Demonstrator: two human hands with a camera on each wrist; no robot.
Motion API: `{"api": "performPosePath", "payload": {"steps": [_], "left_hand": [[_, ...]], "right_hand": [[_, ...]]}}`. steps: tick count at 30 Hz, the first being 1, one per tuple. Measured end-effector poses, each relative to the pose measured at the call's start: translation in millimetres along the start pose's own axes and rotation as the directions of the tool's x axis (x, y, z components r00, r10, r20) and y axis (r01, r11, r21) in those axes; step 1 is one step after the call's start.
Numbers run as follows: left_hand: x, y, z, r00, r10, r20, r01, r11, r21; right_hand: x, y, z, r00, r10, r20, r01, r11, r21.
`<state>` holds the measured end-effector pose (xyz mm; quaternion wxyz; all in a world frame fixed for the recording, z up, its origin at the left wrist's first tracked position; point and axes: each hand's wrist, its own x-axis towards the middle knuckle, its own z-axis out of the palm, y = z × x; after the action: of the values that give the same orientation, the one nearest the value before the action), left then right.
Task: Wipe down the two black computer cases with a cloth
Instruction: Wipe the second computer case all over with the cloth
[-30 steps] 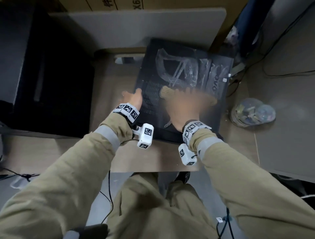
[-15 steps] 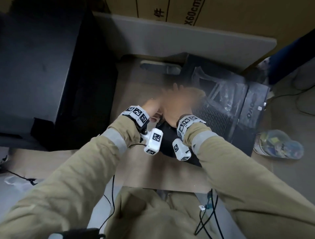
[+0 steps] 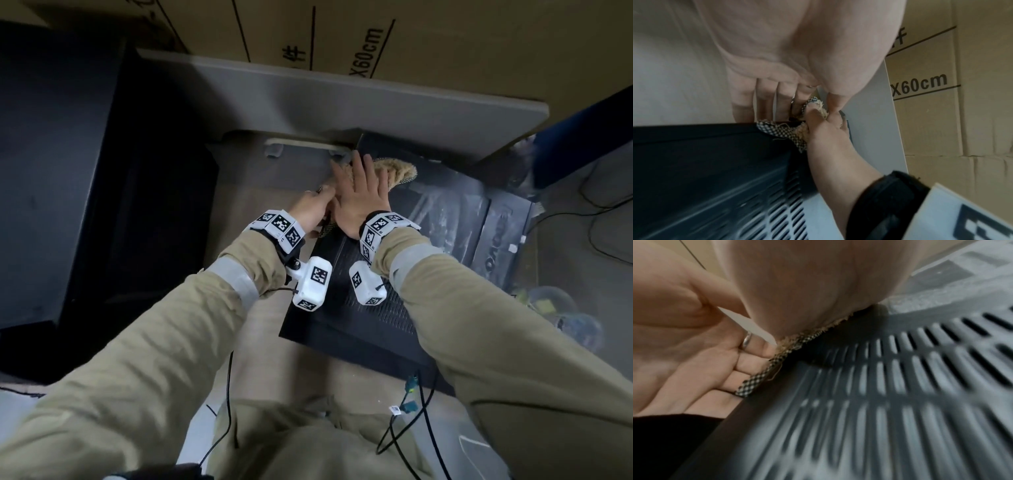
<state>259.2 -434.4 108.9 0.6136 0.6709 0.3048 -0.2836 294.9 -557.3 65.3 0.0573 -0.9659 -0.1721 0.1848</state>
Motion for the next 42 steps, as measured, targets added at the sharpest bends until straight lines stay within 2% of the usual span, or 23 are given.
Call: {"api": "performPosePath", "payload": {"steps": [7, 12, 15, 19, 24, 27, 31, 35, 37, 42], "left_hand": [[23, 34, 13, 0.998, -0.026, -0.049, 0.029, 0.998, 0.051], [36, 46, 18, 0.999, -0.011, -0.043, 0.015, 0.996, 0.091], [41, 45, 18, 0.999, -0.016, -0.037, 0.019, 0.996, 0.09], [42, 44, 18, 0.999, -0.026, -0.026, 0.028, 0.998, 0.056], [40, 45, 18, 0.999, -0.029, -0.015, 0.03, 0.999, 0.046], [37, 45, 23, 0.999, -0.03, -0.024, 0.032, 0.997, 0.071], [28, 42, 35, 0.996, 0.045, -0.072, -0.036, 0.991, 0.128], [25, 32, 49, 0.993, 0.057, -0.1, -0.036, 0.978, 0.206], [16, 33, 57, 0.989, 0.073, -0.127, -0.048, 0.982, 0.185], [4, 24, 85, 0.949, 0.062, -0.308, 0.014, 0.971, 0.237]], "right_hand": [[42, 24, -21, 0.999, -0.054, 0.005, 0.054, 0.998, -0.037], [68, 33, -32, 0.999, -0.044, 0.023, 0.046, 0.996, -0.082], [75, 36, -37, 0.999, -0.03, -0.025, 0.029, 0.999, -0.044], [87, 40, -41, 1.0, -0.004, 0.013, 0.004, 1.0, 0.006], [76, 54, -36, 0.99, -0.035, -0.138, 0.047, 0.996, 0.082], [59, 60, -33, 0.985, -0.041, -0.169, 0.051, 0.997, 0.059], [32, 68, -30, 0.983, 0.043, -0.177, -0.025, 0.995, 0.101], [1, 92, -25, 0.978, 0.139, -0.159, -0.122, 0.987, 0.109], [-16, 109, -23, 0.968, 0.203, -0.15, -0.186, 0.975, 0.123], [-63, 157, -14, 0.91, 0.397, -0.118, -0.384, 0.916, 0.118]]}}
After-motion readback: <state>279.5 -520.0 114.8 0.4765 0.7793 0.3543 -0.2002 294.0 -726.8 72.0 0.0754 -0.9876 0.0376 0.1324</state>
